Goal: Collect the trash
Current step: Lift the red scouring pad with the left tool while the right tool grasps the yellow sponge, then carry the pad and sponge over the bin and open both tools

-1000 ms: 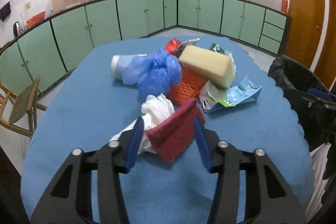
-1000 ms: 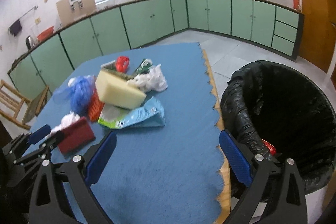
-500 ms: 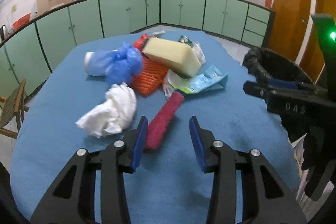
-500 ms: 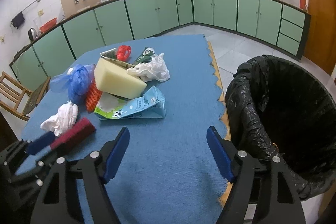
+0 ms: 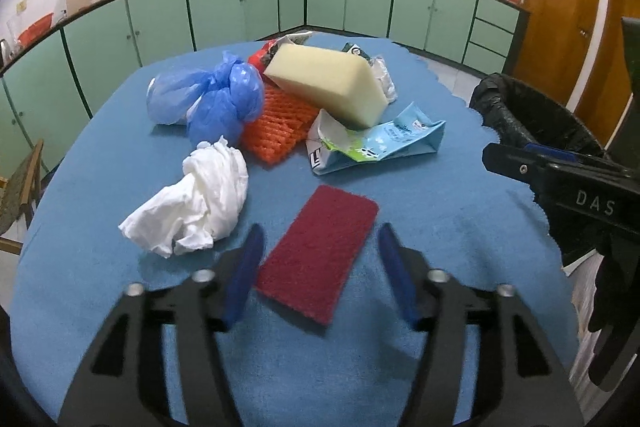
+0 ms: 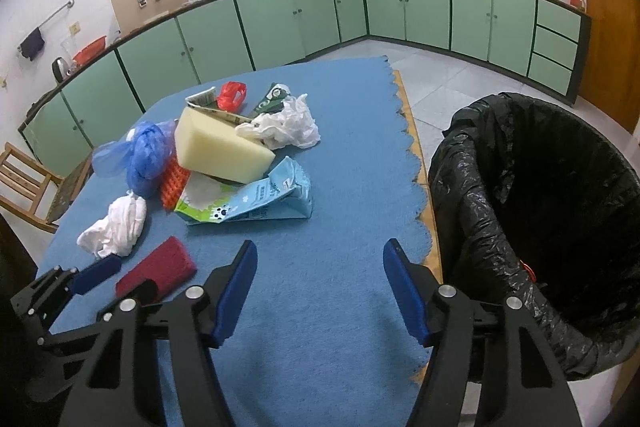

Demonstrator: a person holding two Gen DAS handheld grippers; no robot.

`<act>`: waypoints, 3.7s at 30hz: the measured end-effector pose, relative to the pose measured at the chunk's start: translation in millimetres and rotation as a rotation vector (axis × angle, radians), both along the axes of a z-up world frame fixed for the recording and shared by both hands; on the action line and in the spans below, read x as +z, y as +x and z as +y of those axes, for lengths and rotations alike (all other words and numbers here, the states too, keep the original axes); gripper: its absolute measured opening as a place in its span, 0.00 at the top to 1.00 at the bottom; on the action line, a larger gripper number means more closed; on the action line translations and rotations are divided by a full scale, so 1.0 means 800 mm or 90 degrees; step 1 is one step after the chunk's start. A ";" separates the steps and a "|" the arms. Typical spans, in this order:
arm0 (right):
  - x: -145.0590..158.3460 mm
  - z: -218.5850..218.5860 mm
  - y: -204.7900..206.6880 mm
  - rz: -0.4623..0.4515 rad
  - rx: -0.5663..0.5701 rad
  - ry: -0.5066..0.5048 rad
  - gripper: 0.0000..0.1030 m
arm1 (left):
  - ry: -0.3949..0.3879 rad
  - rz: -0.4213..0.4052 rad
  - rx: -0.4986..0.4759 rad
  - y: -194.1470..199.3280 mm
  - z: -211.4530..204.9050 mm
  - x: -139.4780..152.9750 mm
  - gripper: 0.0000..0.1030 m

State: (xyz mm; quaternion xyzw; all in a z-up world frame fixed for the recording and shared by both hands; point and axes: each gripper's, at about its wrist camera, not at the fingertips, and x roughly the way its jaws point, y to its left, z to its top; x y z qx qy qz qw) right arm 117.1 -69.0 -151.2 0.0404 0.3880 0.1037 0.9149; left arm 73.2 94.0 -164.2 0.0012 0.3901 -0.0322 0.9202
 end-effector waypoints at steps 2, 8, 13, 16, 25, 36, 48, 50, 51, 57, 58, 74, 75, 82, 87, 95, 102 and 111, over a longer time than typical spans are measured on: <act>0.000 -0.001 -0.001 0.001 -0.002 0.001 0.38 | 0.002 0.018 0.001 0.006 0.001 -0.005 0.33; 0.003 -0.007 0.001 0.000 -0.007 0.003 0.37 | 0.002 0.056 0.015 0.020 0.006 -0.025 0.33; 0.000 -0.006 0.001 0.005 -0.008 0.004 0.37 | 0.007 0.047 0.005 0.017 -0.002 -0.024 0.48; -0.001 -0.003 0.000 0.006 -0.006 0.004 0.38 | 0.008 0.035 0.018 0.012 -0.003 -0.020 0.49; 0.018 0.012 0.014 -0.024 0.012 0.011 0.38 | -0.014 -0.048 0.049 -0.002 0.007 0.034 0.50; 0.037 0.075 0.058 -0.055 0.080 0.021 0.25 | 0.003 -0.082 0.117 0.016 0.059 0.063 0.50; 0.013 0.140 0.107 -0.043 0.122 -0.044 0.18 | 0.014 -0.086 0.151 0.029 0.099 0.067 0.49; 0.006 0.144 0.110 -0.040 0.123 -0.058 0.27 | 0.013 -0.086 0.153 0.031 0.102 0.067 0.49; 0.004 0.143 0.112 -0.039 0.123 -0.057 0.32 | 0.012 -0.086 0.153 0.031 0.102 0.067 0.49; 0.015 0.131 0.104 -0.052 0.134 -0.031 0.45 | 0.008 -0.088 0.149 0.030 0.101 0.068 0.49; 0.021 0.128 0.101 -0.059 0.132 -0.027 0.46 | 0.007 -0.090 0.148 0.030 0.101 0.069 0.49; 0.111 0.047 0.053 -0.104 0.111 0.154 0.50 | 0.000 -0.145 0.117 0.008 0.062 0.117 0.49; 0.115 0.040 0.047 -0.110 0.107 0.159 0.50 | -0.001 -0.148 0.112 0.007 0.056 0.119 0.49; 0.137 -0.015 0.018 -0.139 0.067 0.158 0.50 | -0.012 -0.157 0.066 0.008 0.008 0.127 0.49; 0.143 -0.067 -0.001 -0.151 0.014 0.130 0.50 | -0.025 -0.161 0.016 0.020 -0.042 0.130 0.49; 0.135 -0.164 -0.024 -0.151 -0.083 0.066 0.50 | -0.049 -0.162 -0.070 0.048 -0.136 0.125 0.49; 0.112 -0.237 -0.024 -0.127 -0.159 0.018 0.50 | -0.059 -0.154 -0.129 0.077 -0.218 0.108 0.49; 0.076 -0.305 -0.012 -0.090 -0.215 -0.008 0.49 | -0.065 -0.113 -0.173 0.130 -0.296 0.076 0.49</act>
